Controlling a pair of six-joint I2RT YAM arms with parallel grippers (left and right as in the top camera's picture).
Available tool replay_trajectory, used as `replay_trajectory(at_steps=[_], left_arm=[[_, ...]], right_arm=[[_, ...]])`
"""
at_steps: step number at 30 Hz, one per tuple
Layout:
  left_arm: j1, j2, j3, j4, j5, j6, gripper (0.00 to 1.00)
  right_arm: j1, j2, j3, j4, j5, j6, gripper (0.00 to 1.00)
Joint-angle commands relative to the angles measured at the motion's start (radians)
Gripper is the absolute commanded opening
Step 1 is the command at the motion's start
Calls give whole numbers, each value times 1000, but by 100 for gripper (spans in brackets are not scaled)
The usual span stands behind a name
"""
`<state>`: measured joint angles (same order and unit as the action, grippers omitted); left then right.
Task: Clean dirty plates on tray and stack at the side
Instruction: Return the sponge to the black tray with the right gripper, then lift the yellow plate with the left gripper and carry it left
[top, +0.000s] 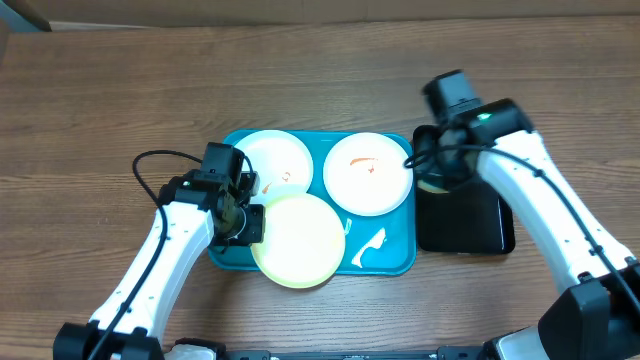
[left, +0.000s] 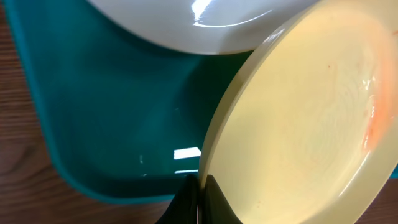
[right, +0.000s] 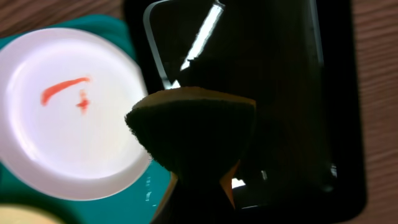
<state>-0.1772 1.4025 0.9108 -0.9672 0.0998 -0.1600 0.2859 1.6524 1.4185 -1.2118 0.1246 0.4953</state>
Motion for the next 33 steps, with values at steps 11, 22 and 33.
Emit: replay_trajectory(at_steps=[11, 22, 33], left_arm=[[-38, -40, 206, -53, -292, -46, 4], [-317, -40, 271, -54, -667, -79, 4], [-589, -40, 271, -53, -1035, -156, 4]], right_arm=[[-164, -13, -12, -49, 12, -124, 4], [-165, -13, -224, 154, -61, -152, 4], [-210, -13, -391, 365, -116, -35, 4]])
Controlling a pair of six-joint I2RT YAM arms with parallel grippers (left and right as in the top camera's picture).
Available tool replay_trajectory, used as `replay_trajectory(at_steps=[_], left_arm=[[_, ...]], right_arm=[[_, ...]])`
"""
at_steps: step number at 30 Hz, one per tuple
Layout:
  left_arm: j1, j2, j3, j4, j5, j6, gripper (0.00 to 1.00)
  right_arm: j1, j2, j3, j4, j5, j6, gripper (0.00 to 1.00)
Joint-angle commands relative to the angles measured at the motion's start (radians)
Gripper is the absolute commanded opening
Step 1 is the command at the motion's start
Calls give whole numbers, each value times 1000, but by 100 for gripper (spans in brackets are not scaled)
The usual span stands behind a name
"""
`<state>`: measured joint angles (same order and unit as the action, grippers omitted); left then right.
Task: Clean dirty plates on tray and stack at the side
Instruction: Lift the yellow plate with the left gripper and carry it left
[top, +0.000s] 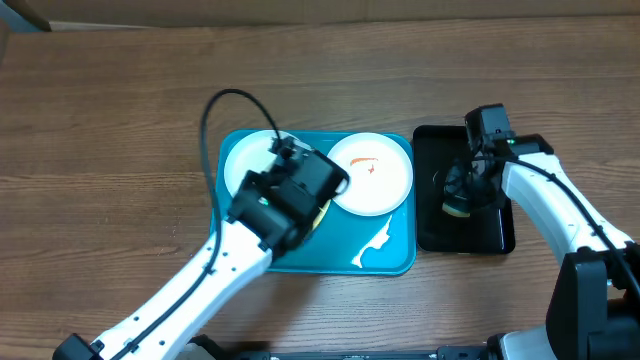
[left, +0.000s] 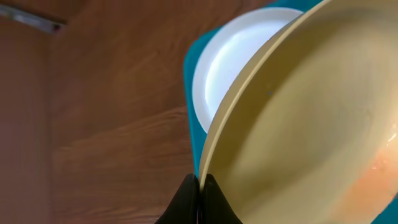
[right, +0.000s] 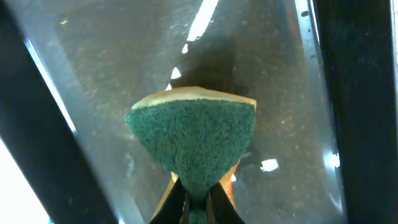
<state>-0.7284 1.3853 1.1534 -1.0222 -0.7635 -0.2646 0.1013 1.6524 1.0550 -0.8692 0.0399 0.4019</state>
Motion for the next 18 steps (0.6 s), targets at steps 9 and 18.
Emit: replay_trajectory(at_steps=[9, 18], left_arm=[[-97, -22, 28, 5, -242, -55, 4], [-97, -22, 28, 5, -238, -55, 4]], right_arm=[[-121, -12, -214, 247, -285, 101, 4], [-159, -13, -273, 351, -439, 54, 4]])
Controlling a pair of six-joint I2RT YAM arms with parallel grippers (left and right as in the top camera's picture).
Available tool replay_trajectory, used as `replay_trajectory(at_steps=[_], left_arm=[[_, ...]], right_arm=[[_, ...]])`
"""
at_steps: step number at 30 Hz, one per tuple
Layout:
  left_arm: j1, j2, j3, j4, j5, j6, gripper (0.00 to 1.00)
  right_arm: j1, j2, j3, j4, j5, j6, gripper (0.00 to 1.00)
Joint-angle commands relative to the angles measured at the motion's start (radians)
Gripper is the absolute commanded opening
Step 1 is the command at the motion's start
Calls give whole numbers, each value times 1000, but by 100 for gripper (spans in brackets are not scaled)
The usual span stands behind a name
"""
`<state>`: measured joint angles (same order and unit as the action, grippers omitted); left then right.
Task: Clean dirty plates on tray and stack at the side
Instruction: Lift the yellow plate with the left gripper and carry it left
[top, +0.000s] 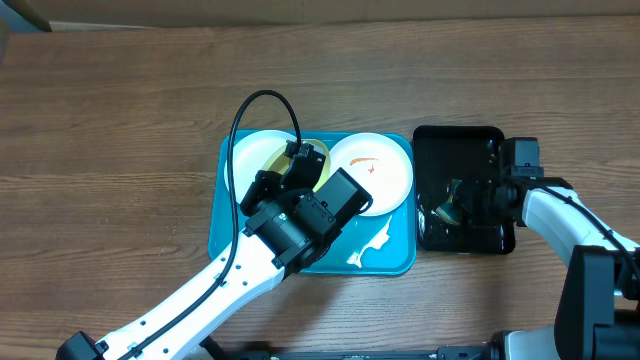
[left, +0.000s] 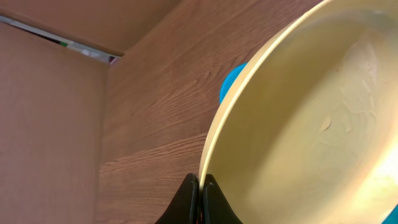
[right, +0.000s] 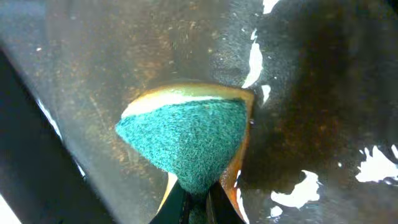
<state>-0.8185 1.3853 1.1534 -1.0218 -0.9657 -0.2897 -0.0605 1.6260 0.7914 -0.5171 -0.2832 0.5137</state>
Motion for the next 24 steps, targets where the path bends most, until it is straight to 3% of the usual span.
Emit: replay_trajectory(at_steps=[1, 10, 18, 24], left_arm=[[-7, -22, 28, 5, -36, -29, 4], [-7, -23, 28, 0, -93, -22, 4], [-7, -23, 28, 8, -115, -23, 4], [-7, -22, 28, 8, -114, -25, 4]], right_arm=[[3, 12, 8, -8, -148, -82, 4], [3, -21, 184, -163, -171, -184, 4], [3, 11, 143, -162, -43, -140, 4], [3, 48, 32, -66, -8, -109, 4]])
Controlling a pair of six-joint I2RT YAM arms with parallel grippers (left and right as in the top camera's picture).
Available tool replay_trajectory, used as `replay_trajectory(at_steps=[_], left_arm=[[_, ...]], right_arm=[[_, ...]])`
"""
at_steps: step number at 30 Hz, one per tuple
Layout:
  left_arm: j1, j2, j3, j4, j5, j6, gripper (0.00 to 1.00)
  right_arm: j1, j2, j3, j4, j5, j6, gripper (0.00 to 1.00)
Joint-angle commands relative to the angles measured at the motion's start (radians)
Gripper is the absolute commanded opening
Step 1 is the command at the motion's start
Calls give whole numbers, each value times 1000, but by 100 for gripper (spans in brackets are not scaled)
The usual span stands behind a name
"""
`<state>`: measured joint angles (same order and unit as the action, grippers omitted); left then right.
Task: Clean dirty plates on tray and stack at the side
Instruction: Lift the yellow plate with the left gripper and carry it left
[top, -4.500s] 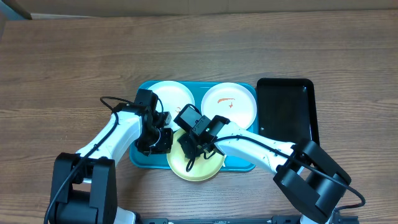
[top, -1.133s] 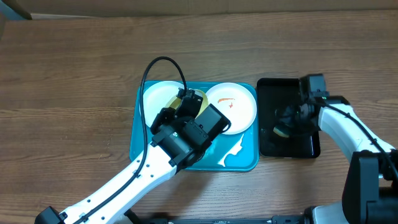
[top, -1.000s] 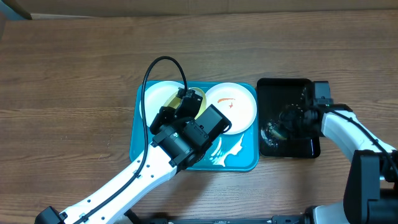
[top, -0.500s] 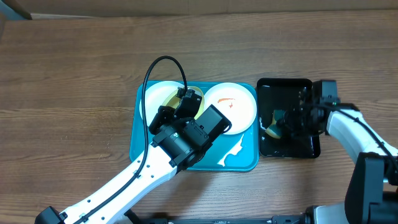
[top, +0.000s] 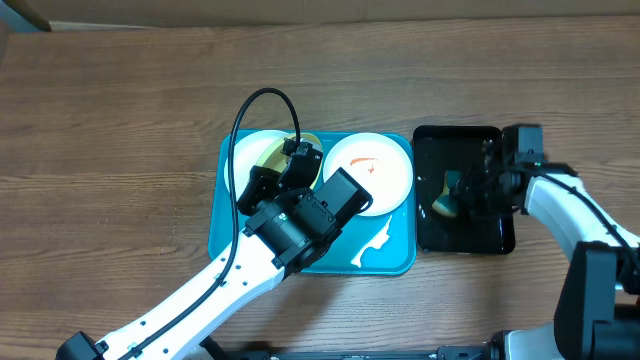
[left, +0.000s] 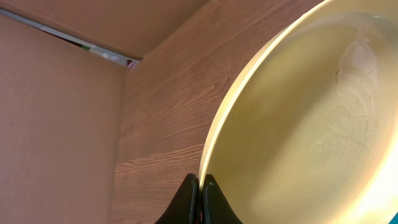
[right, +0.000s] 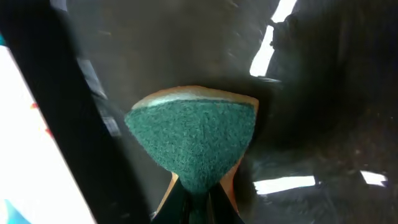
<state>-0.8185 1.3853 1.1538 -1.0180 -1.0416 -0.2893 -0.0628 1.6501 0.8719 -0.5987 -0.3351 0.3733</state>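
My left gripper (left: 201, 182) is shut on the rim of a pale yellow plate (left: 311, 124), held tilted above the teal tray (top: 225, 240). From overhead only a sliver of the yellow plate (top: 280, 152) shows past the left arm. Two white plates lie on the tray: a left one (top: 245, 160) and a right one (top: 375, 170) with a red smear. My right gripper (right: 199, 186) is shut on a green-faced sponge (right: 193, 140), low inside the black basin (top: 495, 240), toward its left wall.
A white smear or scrap (top: 372, 243) lies on the tray's front right. The basin stands right of the tray and glistens wet inside. A black cable (top: 250, 110) loops over the tray's back. Bare wooden table (top: 100, 150) surrounds both.
The right gripper with the sponge has shifted slightly toward the basin's left wall. The left gripper holds the yellow plate in nearly the same raised, tilted pose.
At first the left gripper was shut on the yellow plate's rim at the tray's front, and the right held the sponge at the basin's edge. Then the plate was raised and the sponge was down in the basin. The plate stays tilted above the tray.
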Motion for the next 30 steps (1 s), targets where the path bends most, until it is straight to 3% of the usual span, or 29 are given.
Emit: replay_trajectory(at_steps=[1, 14, 17, 22, 30], left_arm=[[-7, -23, 28, 4, -39, -26, 4], [-3, -23, 28, 4, -35, -57, 4], [34, -23, 28, 0, 48, -60, 4], [185, -31, 28, -7, 225, -78, 4], [553, -83, 29, 2, 426, -85, 4]], right_arm=[[5, 29, -63, 24, 58, 50, 4], [5, 60, -87, 34, 65, 49, 4], [5, 60, -87, 30, 65, 48, 4], [5, 60, -81, 20, 46, -27, 4], [5, 60, -71, 7, 46, -31, 4]])
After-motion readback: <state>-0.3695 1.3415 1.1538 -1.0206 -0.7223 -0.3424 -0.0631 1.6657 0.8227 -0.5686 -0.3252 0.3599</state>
